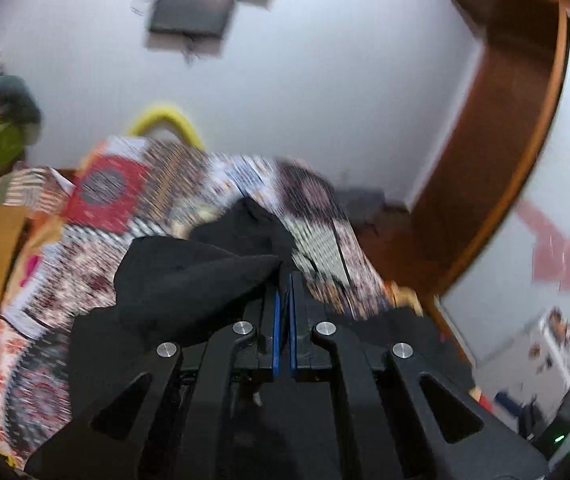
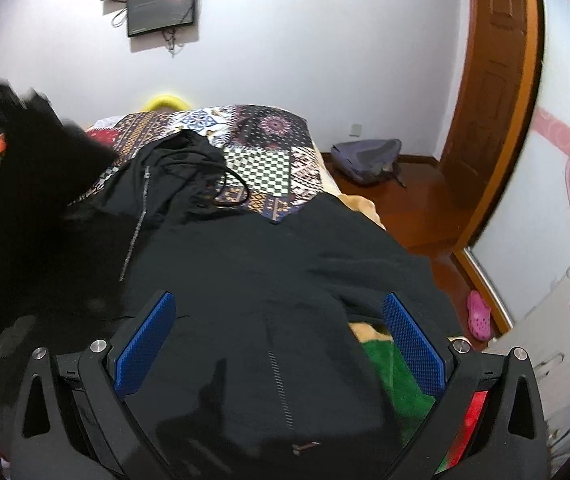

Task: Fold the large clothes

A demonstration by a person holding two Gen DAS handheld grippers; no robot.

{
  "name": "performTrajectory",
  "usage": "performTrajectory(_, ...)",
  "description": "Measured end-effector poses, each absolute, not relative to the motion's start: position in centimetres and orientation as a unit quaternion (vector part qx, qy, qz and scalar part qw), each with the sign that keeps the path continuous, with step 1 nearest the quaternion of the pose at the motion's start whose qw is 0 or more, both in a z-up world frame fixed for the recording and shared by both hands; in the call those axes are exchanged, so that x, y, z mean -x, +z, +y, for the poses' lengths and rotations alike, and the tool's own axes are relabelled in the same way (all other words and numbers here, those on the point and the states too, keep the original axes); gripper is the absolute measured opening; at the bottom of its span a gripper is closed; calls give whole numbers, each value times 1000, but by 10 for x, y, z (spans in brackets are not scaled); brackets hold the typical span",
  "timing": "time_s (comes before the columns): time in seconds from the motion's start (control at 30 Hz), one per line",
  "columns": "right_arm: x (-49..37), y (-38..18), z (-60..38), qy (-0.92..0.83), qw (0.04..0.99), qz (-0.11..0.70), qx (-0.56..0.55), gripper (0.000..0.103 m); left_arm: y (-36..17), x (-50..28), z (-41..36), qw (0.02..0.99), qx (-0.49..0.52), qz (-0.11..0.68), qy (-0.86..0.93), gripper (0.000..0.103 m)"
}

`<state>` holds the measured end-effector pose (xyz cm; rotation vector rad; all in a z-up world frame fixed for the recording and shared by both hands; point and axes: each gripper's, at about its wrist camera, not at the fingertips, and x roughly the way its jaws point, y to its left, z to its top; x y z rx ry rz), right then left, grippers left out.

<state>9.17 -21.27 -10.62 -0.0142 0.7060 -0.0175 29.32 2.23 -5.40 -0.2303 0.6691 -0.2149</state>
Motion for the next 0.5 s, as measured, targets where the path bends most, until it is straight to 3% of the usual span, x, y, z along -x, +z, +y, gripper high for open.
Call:
performTrajectory(0.27,-87,-114,-236,-23,933,360,8,103,-163,-307,-58,873,73,464,-133,2)
performTrajectory(0.5,-90,-117,-238,-24,927,374,22,103,-192,-284,-90,848,9,505,-160,4)
